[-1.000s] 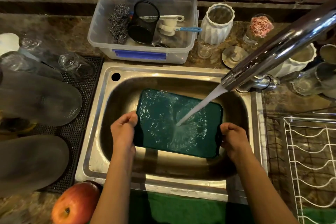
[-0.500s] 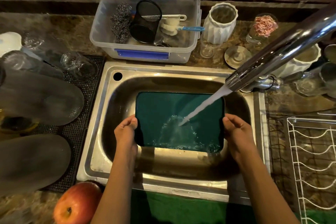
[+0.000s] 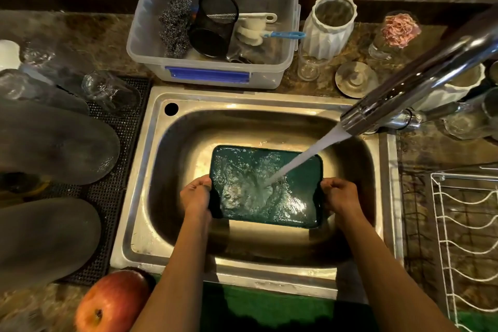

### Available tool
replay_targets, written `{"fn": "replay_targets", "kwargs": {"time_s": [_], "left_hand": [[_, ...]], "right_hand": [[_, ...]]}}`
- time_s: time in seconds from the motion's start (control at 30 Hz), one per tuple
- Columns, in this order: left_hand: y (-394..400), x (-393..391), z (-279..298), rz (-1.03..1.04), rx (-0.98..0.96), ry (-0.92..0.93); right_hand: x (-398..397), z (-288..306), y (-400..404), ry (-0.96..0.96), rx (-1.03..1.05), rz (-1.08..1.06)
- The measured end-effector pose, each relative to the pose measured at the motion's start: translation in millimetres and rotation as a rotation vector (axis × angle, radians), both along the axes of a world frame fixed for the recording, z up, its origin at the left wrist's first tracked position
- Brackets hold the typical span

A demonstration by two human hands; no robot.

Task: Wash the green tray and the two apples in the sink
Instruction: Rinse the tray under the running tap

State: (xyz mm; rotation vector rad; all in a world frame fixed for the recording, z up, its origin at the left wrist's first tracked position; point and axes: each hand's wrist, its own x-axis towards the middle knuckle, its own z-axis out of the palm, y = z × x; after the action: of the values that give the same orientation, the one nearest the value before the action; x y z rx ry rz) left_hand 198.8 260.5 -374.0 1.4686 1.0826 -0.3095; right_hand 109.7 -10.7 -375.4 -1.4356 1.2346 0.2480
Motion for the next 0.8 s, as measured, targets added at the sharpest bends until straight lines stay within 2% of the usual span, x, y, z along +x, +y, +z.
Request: {"fn": "replay_targets", "kwargs": {"time_s": [0.17, 0.53, 0.8], "left_hand": [[0.6, 4.6, -10.9, -0.059, 0.044, 0.021], [7.5, 2.9, -26.2, -0.152, 0.149, 0.047], [12.3, 3.5, -27.5, -0.188, 0.147, 0.063]], "right_hand": [[4.5, -19.7, 1.7, 0.042, -0.052, -0.012], [1.9, -37.2, 2.0, 0.058, -0.159, 0.105], [-0.7, -46.7, 1.5, 0.044, -0.131, 0.033]]}}
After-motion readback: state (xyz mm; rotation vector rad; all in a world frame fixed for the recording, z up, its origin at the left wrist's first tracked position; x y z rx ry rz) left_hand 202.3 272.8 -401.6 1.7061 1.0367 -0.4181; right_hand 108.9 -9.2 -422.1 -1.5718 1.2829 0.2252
